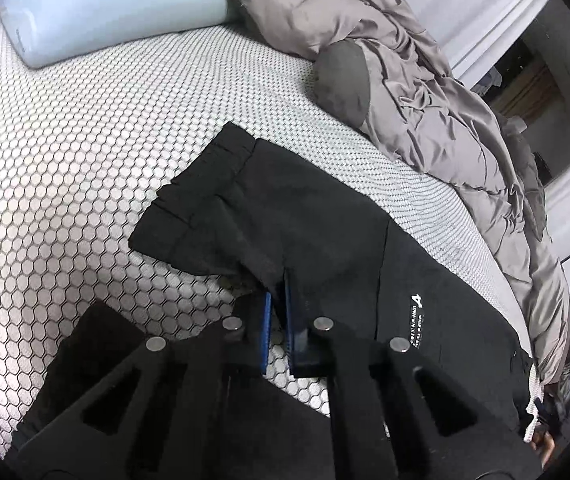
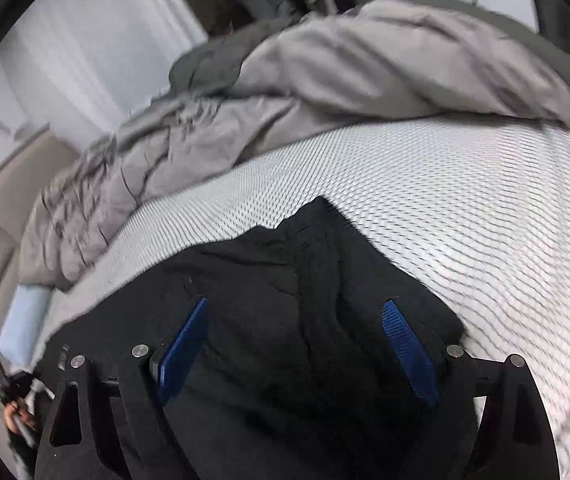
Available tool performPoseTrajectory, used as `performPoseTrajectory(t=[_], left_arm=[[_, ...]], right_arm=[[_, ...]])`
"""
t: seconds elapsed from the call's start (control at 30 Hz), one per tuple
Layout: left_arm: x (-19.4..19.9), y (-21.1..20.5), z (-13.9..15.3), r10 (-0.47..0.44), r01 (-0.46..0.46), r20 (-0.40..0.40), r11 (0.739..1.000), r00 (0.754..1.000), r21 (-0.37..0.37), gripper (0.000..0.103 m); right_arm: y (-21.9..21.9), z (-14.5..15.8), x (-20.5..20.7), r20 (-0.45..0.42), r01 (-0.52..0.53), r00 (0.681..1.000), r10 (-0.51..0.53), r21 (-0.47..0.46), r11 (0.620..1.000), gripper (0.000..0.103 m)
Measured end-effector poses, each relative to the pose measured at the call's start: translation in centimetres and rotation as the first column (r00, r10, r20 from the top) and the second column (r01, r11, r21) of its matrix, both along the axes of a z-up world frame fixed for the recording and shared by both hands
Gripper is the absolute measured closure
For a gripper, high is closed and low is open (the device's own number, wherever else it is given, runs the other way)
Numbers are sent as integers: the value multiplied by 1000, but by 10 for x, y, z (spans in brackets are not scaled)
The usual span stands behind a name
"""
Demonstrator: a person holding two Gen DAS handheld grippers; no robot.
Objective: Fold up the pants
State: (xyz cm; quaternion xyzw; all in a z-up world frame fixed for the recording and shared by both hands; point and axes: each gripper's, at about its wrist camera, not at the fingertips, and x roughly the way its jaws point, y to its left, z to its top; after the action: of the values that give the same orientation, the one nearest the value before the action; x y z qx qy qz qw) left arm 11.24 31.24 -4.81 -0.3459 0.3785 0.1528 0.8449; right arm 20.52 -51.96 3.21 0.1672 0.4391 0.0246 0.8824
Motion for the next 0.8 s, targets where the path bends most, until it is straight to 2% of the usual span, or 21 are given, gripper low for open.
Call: performPoseTrajectory(t=[0.13, 0.17, 0.23, 0.27, 0.3, 0.37, 0.4, 0.43, 0.47, 0.53, 0.57, 0.6, 0.63, 0.67, 0.7, 0.73, 0.8], left_arm=[[-4, 0, -8, 4, -4, -20, 1000, 1000, -16, 100], [-3, 0, -8, 3, -4, -26, 1000, 1000, -12, 100], [-5, -2, -8, 1, -1, -24, 1000, 1000, -2, 100], [-5, -2, -5, -3, 3, -14, 1000, 1000, 4, 100], [-4, -3, -2, -13, 13, -3, 1000, 1000, 15, 100], [0, -7, 5, -30, 29, 10, 998, 1000, 57, 100], [3, -8, 5, -34, 34, 2, 997, 999, 67, 100], [7, -9, 3, -25, 27, -24, 996, 999, 83, 99], [9, -10, 0, -10, 16, -65, 995, 998, 99, 95], [7, -11, 0, -27, 35, -92, 996, 995, 88, 81], [0, -12, 4, -39, 45, -70, 996, 997, 78, 76], [-11, -13, 10, -48, 50, -31, 996, 998, 68, 61], [-25, -14, 18, -42, 42, 1, 997, 999, 65, 46], [-43, -14, 27, -26, 23, 37, 997, 999, 69, 37], [-55, -15, 33, -15, 11, 55, 997, 998, 76, 21], [-74, -16, 40, -1, -7, 93, 996, 996, 90, 18], [-106, -19, 49, 17, -33, 136, 993, 991, 111, 16]], right_arm=[[5, -38, 48, -103, -8, 995, 6, -21, 1000, 34], [6, -46, 57, -135, -7, 991, 4, -22, 1000, 57], [9, -61, 74, -205, -49, 978, 46, -13, 999, 91], [12, -58, 75, -186, -67, 981, 61, -24, 997, 96], [13, -43, 74, -91, -65, 994, 59, -62, 996, 96], [7, -25, 72, -5, 8, 1000, -8, -70, 998, 97], [2, -19, 74, 9, 88, 996, -87, -131, 987, 95], [-1, -20, 79, -6, 124, 992, -126, -164, 979, 90], [-4, -26, 84, -55, 128, 989, -138, -158, 979, 77], [-8, -35, 84, -141, 117, 981, -135, -128, 985, 72], [-10, -32, 76, -123, 122, 983, -134, -105, 987, 64], [-14, -23, 61, -82, 129, 987, -135, -75, 989, 56], [-17, -11, 41, -32, 131, 991, -133, -40, 991, 42], [-18, -2, 24, 4, 131, 991, -131, -17, 991, 27], [-22, 10, 1, 51, 124, 991, -124, 5, 992, 20], [-24, 23, -29, 104, 122, 987, -123, 17, 992, 8], [-23, 36, -73, 169, 117, 979, -117, 10, 993, 4]])
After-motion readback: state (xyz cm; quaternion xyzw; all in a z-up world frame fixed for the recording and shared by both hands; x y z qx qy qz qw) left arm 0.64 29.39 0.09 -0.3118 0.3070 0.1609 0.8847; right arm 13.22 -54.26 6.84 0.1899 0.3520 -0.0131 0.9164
